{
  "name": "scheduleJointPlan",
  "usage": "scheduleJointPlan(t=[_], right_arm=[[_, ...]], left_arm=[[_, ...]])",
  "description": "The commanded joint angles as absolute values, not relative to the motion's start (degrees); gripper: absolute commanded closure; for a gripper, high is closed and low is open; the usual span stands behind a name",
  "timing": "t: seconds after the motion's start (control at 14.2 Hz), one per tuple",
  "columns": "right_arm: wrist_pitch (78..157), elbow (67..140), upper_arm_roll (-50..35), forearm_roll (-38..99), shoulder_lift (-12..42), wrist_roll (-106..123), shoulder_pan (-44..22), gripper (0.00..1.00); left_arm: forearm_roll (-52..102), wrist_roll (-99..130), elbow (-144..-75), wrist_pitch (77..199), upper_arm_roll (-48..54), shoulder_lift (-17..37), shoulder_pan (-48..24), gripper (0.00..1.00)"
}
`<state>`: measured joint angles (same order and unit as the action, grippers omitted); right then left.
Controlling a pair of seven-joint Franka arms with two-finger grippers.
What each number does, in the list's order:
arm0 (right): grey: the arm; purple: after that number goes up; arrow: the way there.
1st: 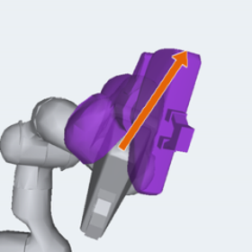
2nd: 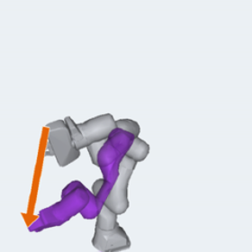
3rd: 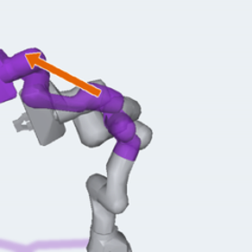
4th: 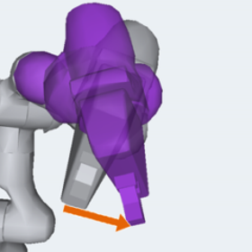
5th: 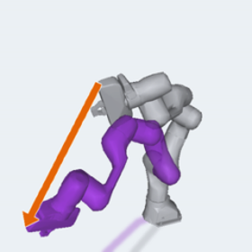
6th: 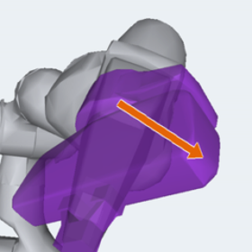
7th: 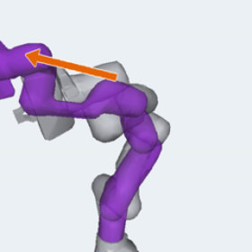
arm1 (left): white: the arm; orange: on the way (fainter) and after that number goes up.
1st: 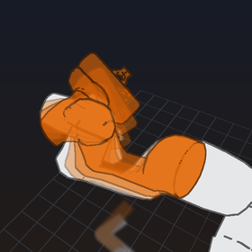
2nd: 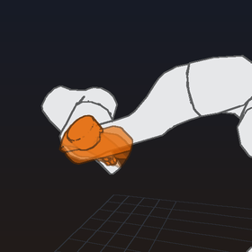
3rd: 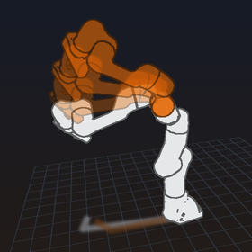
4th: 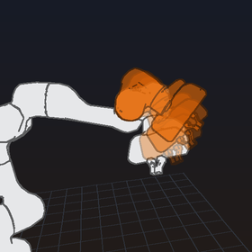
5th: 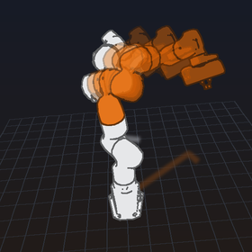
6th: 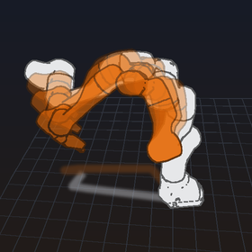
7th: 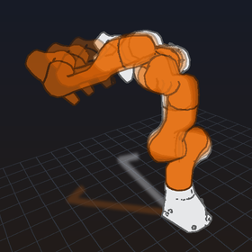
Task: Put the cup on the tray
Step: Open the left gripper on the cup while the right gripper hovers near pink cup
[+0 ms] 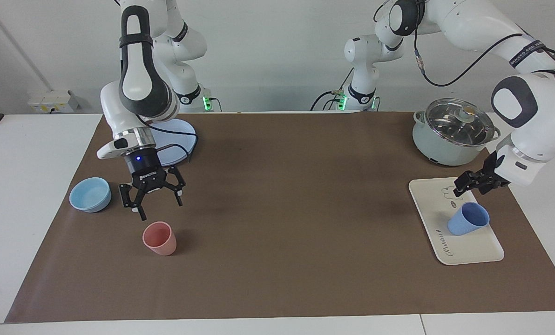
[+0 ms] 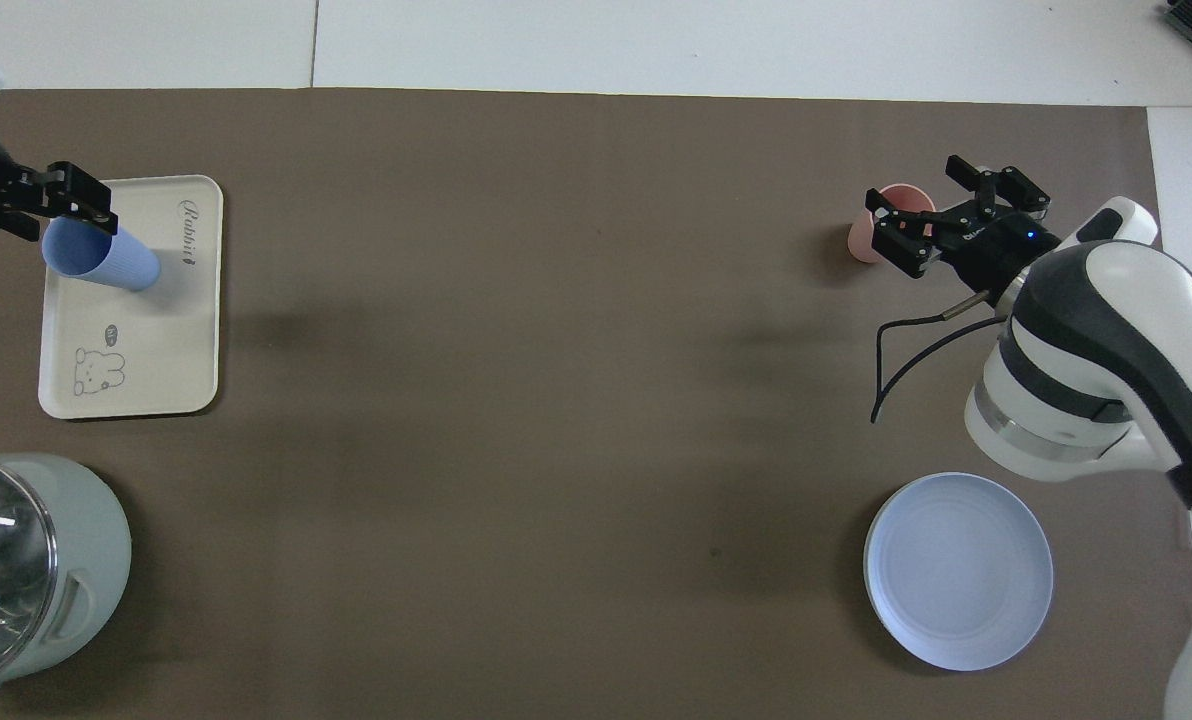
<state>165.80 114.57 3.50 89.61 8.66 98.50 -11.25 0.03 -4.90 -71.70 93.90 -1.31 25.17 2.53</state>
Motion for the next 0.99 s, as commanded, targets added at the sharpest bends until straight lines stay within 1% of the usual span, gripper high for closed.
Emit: scheduleJointPlan(t=[0.0, 0.21, 0.42, 0.78, 0.92], right_arm=[[159.0, 115.2, 3.5, 80.7, 8.0, 96.9, -6.3, 0.0], [152.3, 114.3, 3.8, 68.8, 7.9, 95.5, -1.9, 0.0], [147.8, 113.8, 3.8, 53.2, 6.2, 88.0, 0.5, 0.0], [144.5, 114.0, 3.9, 33.9, 2.9, 69.5, 0.5, 0.0], [139.3, 113.4, 3.8, 24.6, 1.0, 57.9, 0.6, 0.0]], left_arm=[[-5.5, -5.0, -70.7, 88.8, -1.9, 23.2, -1.5, 0.18], [-5.9, -5.1, -70.8, 86.5, -1.1, 20.4, -2.7, 0.18], [-5.4, -5.4, -71.7, 86.2, 0.1, 15.0, -3.1, 0.18], [-5.0, -9.1, -81.3, 86.6, 0.6, 6.5, -2.6, 0.18], [-2.0, -8.9, -84.1, 86.6, 0.5, 4.1, -2.0, 0.18]])
